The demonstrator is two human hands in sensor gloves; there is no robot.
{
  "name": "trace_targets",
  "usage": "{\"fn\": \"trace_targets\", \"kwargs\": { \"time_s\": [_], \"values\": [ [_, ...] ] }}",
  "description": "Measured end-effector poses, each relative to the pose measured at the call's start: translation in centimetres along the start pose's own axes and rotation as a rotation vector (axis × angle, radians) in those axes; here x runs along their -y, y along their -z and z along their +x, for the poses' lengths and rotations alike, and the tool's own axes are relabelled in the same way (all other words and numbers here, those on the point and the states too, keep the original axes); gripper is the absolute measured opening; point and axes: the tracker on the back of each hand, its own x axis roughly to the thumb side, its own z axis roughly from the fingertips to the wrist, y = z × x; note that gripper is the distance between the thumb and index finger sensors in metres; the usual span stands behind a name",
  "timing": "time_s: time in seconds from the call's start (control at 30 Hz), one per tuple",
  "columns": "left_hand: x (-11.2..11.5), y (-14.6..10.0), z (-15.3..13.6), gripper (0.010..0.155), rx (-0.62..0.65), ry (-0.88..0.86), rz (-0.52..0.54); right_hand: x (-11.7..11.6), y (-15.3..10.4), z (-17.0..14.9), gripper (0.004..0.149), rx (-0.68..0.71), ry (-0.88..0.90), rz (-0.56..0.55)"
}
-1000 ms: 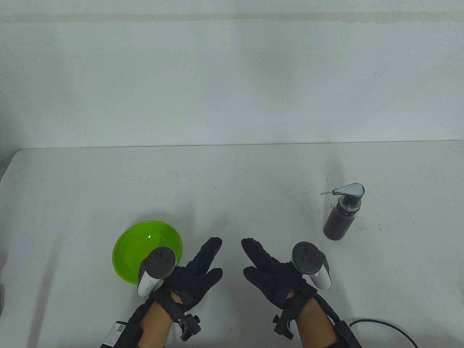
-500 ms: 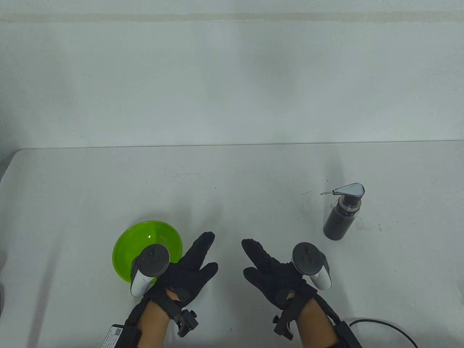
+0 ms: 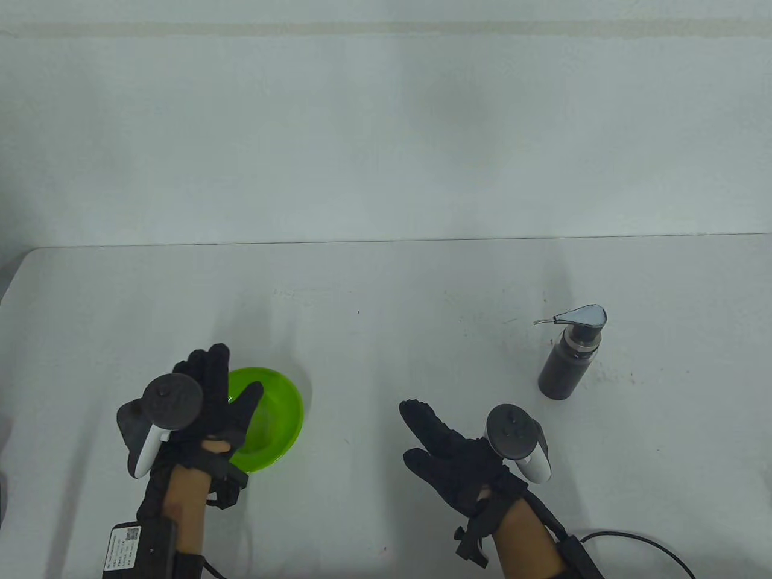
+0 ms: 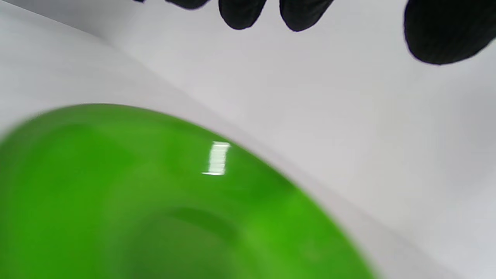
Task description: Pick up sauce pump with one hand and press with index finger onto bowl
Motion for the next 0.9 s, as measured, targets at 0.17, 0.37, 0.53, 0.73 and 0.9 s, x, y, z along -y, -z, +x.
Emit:
{"fn": "trace_targets", "kwargs": {
  "time_s": [0.17,0.37,0.53,0.73,0.9],
  "values": [
    [2.4,1.4,-4.5,0.095,-0.266,-0.021,-0.028,0.0,0.0,0.0,0.085,0.0,0.0,-0.001],
    [4.0,1.8,-5.8,0.092,-0.369,0.047,0.003,-0.1,0.0,0.0,0.084,-0.015,-0.006,0.005],
    [3.5,1.8,-5.5,0.072,-0.412,-0.015,0.052,-0.1,0.0,0.0,0.083,-0.023,-0.005,0.002],
    [3.4,1.8,-5.9,0.061,-0.428,-0.093,0.06,0.0,0.1,0.0,0.082,-0.025,-0.007,0.001],
    [3.2,1.7,-5.4,0.057,-0.393,-0.131,0.062,0.0,0.1,-0.1,0.081,-0.028,-0.002,-0.002]
  ]
}}
